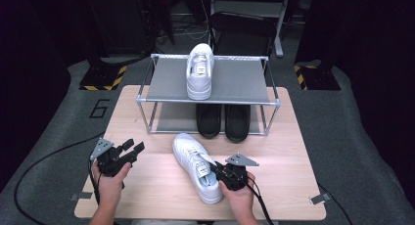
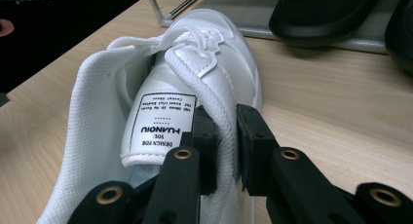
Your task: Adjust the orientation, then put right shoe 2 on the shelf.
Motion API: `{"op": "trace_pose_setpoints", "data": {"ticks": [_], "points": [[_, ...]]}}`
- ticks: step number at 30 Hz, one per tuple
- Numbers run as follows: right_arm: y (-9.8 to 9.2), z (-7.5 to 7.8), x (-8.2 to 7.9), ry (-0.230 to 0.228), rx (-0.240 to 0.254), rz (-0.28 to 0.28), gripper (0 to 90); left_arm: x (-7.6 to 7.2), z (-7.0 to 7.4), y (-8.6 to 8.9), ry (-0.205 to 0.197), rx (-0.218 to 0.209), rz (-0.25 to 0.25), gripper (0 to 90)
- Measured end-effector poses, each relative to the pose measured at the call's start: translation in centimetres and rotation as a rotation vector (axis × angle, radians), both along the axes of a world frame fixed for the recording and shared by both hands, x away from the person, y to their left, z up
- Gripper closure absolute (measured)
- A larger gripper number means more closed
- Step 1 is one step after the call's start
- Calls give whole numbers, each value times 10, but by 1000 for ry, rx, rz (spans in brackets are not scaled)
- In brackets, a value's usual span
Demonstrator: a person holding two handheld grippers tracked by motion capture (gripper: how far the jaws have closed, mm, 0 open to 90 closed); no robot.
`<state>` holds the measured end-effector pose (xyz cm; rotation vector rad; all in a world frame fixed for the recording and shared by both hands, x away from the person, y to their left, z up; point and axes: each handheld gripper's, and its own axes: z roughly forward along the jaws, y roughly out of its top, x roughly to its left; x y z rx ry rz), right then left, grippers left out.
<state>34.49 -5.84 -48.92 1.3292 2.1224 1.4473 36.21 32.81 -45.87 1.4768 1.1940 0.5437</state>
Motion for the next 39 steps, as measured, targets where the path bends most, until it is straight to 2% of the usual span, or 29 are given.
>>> {"op": "trace_pose_setpoints", "data": {"ticks": [15,21,24,27,34,35,39], "points": [[0,-1,-1,-20,22,-7,813,-1,1,3,0,1,9,469],[0,-1,-3,-4,37,-16,815,0,0,4,-3,-1,10,469],[-1,0,-4,-11,37,-12,816,0,0,4,0,0,10,469],[-2,1,-5,-16,39,-17,817,-1,0,4,2,-1,11,469],[-7,8,-8,-14,79,-27,816,-1,0,5,2,0,15,469],[-8,9,-7,-27,73,-23,816,-1,0,5,0,-2,15,469],[-9,14,-9,-32,75,-29,816,-1,0,5,0,-2,16,469]]}}
